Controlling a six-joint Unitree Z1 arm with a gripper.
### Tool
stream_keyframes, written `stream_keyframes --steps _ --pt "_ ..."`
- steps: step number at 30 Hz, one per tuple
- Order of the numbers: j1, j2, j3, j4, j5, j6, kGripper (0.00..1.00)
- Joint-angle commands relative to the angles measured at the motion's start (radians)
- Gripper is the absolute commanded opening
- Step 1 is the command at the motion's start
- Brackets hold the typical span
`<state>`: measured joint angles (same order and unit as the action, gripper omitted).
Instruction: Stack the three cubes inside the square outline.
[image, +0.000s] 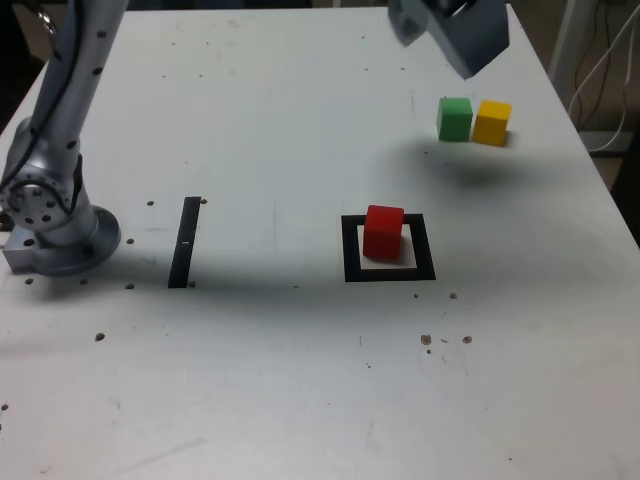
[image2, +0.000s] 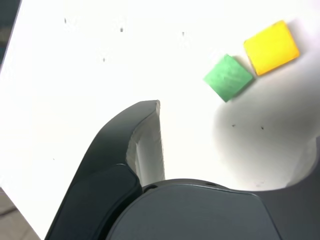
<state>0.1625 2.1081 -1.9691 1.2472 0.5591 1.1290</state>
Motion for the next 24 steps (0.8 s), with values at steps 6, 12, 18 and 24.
stream_keyframes --steps 6,12,18,24 --pt "0.031 0.056 -0.073 -0.034 -0.04 0.234 0.91" --pt "0.071 0.104 -0.103 -0.043 -0.115 0.453 0.91" --pt "0.087 0.169 -0.166 -0.042 -0.132 0.66 0.91" --pt "0.09 0.224 -0.22 -0.043 -0.138 0.758 0.91"
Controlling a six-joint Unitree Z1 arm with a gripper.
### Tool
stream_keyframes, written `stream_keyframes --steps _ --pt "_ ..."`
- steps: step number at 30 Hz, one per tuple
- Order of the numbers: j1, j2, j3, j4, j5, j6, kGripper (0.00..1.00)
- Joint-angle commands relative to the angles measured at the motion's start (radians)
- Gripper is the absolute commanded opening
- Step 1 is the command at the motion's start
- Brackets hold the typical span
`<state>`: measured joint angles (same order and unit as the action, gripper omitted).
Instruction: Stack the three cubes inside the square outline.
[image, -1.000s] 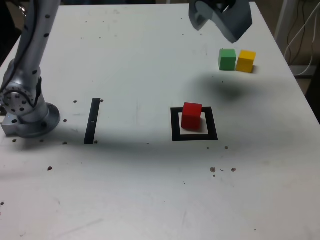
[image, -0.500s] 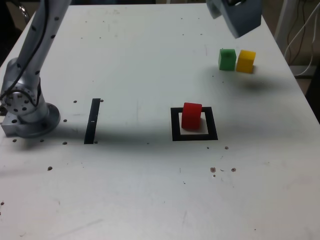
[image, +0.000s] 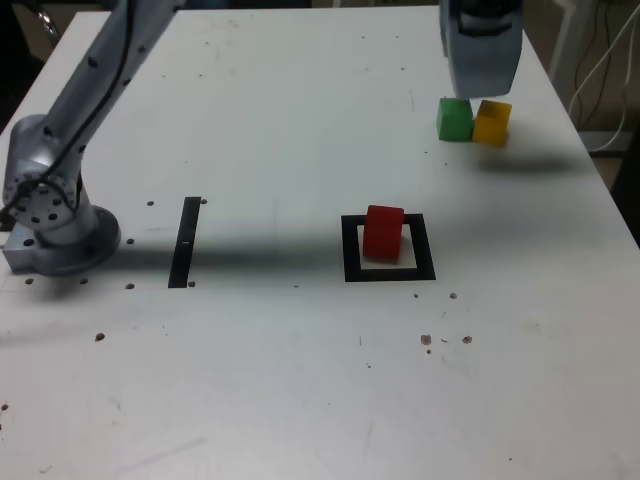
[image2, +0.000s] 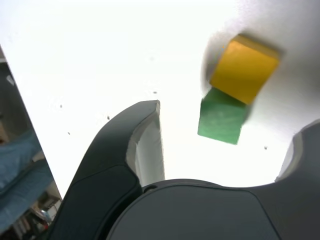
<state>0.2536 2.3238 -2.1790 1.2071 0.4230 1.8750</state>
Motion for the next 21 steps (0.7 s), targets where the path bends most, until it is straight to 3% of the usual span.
stream_keyframes --steps 1,13,21 --pt "-0.001 0.019 -0.02 -0.003 -0.003 0.026 0.91" --pt "-0.012 0.109 -0.073 -0.007 -0.019 0.064 0.91" --pt "-0.013 0.118 -0.076 -0.021 -0.024 0.064 0.92"
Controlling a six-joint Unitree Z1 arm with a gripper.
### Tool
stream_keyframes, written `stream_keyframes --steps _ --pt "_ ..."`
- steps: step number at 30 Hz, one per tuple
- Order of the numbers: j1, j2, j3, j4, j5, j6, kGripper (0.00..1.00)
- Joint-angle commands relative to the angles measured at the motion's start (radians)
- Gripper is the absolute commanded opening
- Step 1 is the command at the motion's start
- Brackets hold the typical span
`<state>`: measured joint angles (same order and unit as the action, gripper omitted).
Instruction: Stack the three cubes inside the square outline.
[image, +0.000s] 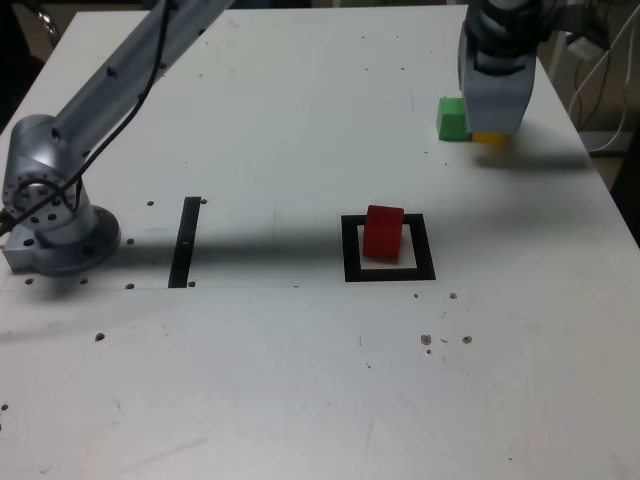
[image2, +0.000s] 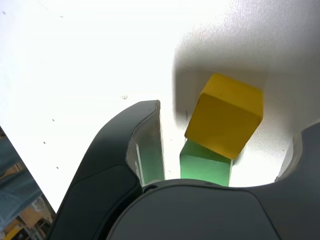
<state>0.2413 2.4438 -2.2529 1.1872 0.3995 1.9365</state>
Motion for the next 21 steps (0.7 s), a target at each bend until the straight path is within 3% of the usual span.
stream_keyframes --steps 1,9,16,21 --pt "-0.001 -0.003 -0.001 0.0 -0.001 0.002 0.92" --pt "-0.001 -0.004 0.004 0.012 -0.021 -0.006 0.92" --pt "-0.001 0.007 -0.001 0.007 -0.07 -0.004 0.84" --pt "-0.001 0.016 -0.012 0.001 -0.082 0.021 0.82"
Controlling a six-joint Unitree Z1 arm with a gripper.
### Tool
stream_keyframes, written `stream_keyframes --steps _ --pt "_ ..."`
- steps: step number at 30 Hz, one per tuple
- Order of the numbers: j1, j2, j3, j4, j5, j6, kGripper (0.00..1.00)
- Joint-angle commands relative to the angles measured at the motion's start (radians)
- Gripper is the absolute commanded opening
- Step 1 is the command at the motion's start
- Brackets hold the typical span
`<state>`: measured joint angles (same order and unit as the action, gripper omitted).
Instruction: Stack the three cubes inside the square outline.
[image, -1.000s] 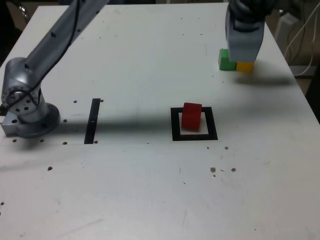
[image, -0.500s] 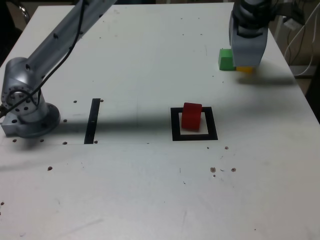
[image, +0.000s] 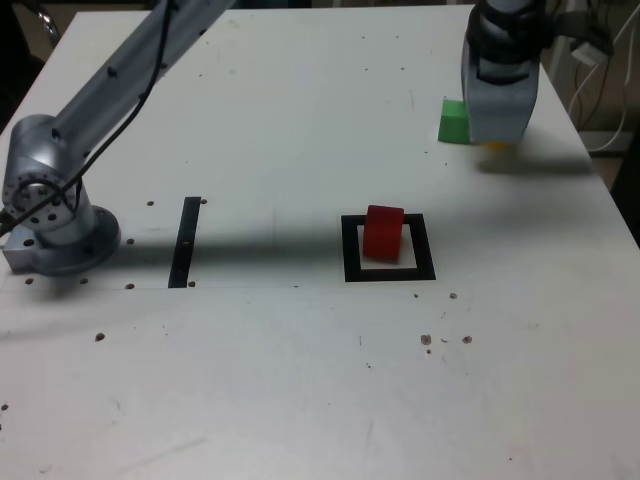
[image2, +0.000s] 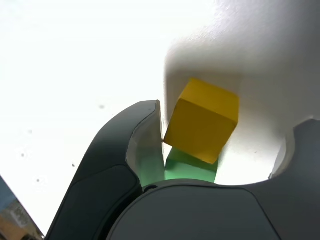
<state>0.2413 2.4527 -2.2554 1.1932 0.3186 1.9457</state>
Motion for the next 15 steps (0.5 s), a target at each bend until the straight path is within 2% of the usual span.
stream_keyframes --steps 1,7,15 --pt "-0.001 0.009 -0.012 -0.006 -0.001 0.021 0.82" --pt "0.001 0.019 -0.025 -0.009 -0.022 0.071 0.8" --pt "0.008 0.027 -0.024 -0.027 -0.12 0.07 0.62"
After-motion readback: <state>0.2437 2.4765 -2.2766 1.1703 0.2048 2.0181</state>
